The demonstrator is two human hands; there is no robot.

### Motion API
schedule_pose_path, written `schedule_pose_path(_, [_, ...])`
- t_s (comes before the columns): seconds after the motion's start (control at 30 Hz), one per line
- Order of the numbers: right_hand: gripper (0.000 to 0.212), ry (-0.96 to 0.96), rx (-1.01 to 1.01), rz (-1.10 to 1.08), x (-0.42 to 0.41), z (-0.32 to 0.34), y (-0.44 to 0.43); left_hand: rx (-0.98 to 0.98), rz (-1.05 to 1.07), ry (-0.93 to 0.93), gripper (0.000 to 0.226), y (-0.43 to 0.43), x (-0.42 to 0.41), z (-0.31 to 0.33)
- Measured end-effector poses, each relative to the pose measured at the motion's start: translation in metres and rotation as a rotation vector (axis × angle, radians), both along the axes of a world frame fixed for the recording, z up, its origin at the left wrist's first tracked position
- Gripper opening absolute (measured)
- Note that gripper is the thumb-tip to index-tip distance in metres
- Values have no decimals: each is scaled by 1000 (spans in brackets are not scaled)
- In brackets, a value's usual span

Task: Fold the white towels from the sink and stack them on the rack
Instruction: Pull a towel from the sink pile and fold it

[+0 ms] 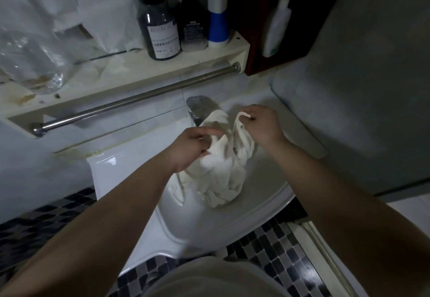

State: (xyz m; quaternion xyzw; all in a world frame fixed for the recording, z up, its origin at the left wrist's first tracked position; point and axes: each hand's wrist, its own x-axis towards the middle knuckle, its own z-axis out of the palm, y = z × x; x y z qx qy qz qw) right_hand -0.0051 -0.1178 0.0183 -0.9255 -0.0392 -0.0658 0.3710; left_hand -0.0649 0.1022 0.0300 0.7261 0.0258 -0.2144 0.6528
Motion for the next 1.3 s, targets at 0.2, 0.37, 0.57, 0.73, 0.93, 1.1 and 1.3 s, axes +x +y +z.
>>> schedule_pose_path(0.2, [17, 237, 166, -99, -12, -22, -24, 613, -171, -485, 33, -1, -6, -28])
schedule_pose_path(0.37, [22, 394, 500, -76, -30, -35, -22, 662, 4, -546, 25, -13, -7, -46])
schedule_pose_path(0.57, [11, 480, 585, 65, -44, -36, -7, 758, -114, -941, 19, -26, -22, -34])
schedule_pose_path(0.73, [5, 708, 926, 72, -54, -34, 4, 584, -127, -571, 20, -28, -26, -31])
schedule_pose_path(0.93, [13, 736, 1017, 2, -58, -40, 18, 586, -14, -112, 52, -17, -21, -34])
schedule_pose_path(1.1, [10, 728, 920, 75, -63, -40, 23, 500, 47, -138, 40, -9, -19, -30])
schedule_pose_path(1.3, [19, 728, 938, 97, -67, -38, 25, 158, 19, -176, 9, -12, -19, -23])
